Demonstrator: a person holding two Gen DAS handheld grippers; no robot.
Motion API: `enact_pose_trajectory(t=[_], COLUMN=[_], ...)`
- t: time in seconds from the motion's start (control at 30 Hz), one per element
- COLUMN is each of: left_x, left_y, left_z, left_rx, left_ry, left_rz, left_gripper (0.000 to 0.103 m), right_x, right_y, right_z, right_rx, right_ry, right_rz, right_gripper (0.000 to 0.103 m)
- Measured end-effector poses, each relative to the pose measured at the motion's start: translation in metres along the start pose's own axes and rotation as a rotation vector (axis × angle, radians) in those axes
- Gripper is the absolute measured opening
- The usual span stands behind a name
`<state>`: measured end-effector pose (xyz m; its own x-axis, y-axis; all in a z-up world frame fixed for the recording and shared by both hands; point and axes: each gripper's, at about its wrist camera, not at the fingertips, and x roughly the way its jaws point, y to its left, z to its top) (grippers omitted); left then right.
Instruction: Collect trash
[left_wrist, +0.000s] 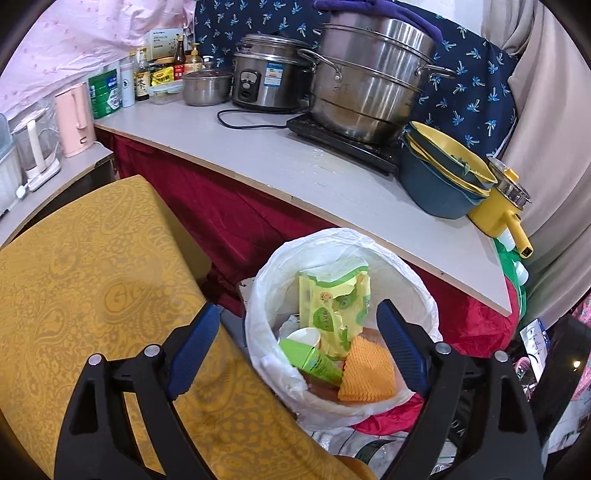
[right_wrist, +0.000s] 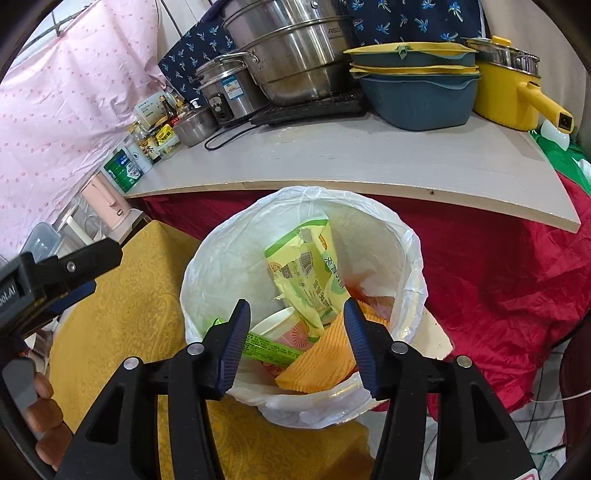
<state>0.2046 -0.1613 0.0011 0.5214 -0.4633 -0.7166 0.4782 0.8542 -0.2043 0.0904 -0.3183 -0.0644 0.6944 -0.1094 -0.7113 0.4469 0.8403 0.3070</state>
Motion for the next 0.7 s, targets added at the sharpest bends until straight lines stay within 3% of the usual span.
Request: enact_pose_trajectory(t=[0.7], left_x=[-0.051], left_y=[0.018], left_z=[-0.034], left_rx=[0.032], left_ry=[-0.051], left_rz=[0.107], left_gripper=[0.091], right_x=[-0.057], right_y=[0.032], right_z=[-0.010], right_rx=[-0.080], right_ry=[-0.077], right_rz=[-0.008], right_gripper=[0.068])
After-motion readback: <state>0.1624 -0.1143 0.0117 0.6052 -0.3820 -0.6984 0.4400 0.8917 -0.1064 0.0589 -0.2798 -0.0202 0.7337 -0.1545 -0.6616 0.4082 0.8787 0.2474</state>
